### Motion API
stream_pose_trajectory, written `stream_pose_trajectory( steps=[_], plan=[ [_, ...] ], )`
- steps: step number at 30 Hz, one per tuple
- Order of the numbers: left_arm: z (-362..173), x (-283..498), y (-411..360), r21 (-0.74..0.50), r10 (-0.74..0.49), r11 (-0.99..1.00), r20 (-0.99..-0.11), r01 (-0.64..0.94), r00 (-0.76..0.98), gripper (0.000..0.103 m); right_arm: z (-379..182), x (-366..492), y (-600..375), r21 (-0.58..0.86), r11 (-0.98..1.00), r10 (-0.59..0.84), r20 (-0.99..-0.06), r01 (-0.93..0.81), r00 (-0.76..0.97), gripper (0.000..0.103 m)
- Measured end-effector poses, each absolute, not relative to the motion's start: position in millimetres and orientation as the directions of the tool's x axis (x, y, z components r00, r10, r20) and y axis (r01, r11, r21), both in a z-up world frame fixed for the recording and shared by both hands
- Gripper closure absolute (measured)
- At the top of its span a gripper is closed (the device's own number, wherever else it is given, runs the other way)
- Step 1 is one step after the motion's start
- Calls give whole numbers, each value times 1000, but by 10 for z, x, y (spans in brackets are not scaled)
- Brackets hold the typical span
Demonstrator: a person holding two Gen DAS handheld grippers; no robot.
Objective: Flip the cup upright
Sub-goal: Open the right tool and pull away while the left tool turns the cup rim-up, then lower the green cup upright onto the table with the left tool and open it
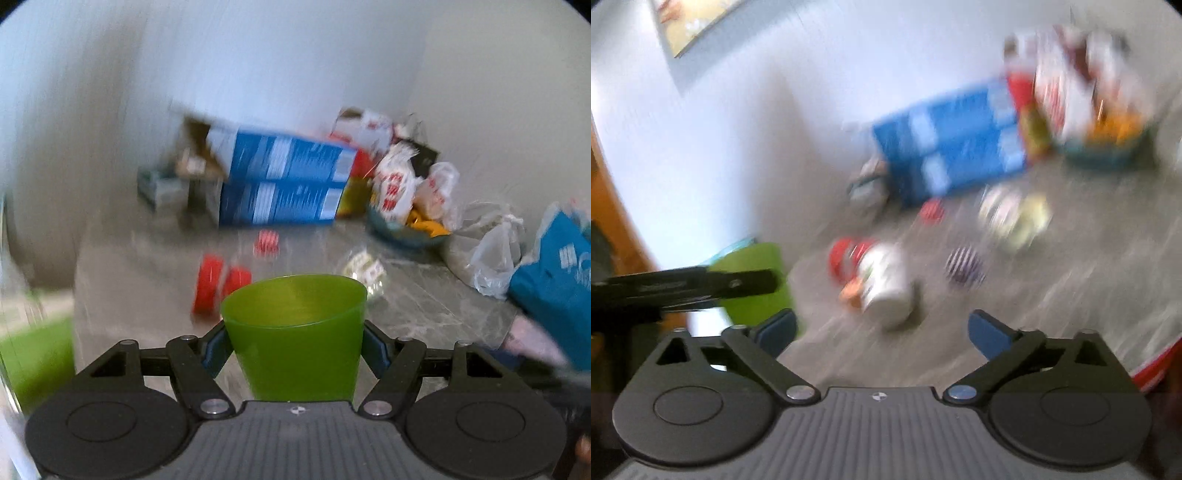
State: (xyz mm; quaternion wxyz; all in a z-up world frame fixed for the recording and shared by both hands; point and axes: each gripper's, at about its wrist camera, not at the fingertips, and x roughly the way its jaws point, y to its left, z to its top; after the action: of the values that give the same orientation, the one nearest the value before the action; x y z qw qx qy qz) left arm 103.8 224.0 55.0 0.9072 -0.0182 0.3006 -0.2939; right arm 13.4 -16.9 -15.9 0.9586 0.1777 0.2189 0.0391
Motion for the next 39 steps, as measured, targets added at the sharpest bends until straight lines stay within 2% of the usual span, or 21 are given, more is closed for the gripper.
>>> stream_pose_trajectory(
  steps=[3, 9, 14, 19, 24, 30, 39],
  plan=[
    [540, 919, 2266, -138, -562, 812, -444, 567, 697, 28, -153, 90, -21, 238, 971, 58, -306, 17, 950, 1],
    [499, 694, 2296, -67, -567, 812, -324, 579, 757, 28, -127, 134, 40, 221, 975, 43, -298, 25, 954, 1],
    [413, 650, 2345, -90, -571, 814, -307, 574, 762, 28, -184, 59, -18, 257, 965, 17, -287, 60, 958, 1],
    [145, 627, 2156, -27, -523, 838, -329, 545, 787, 28, -325, -47, -32, 269, 956, -30, -302, 115, 953, 1],
    [-142, 487, 2075, 3, -497, 851, -314, 525, 809, 28, -574, -36, -51, 263, 952, -62, -336, 157, 940, 1],
    [-345, 462, 2073, -13, -495, 857, -306, 516, 813, 28, -789, -75, 24, 199, 969, -79, -307, 146, 948, 1],
    [-423, 419, 2078, -12, -480, 868, -277, 497, 833, 28, -902, -199, 37, 230, 965, -55, -302, 128, 952, 1]
  ],
)
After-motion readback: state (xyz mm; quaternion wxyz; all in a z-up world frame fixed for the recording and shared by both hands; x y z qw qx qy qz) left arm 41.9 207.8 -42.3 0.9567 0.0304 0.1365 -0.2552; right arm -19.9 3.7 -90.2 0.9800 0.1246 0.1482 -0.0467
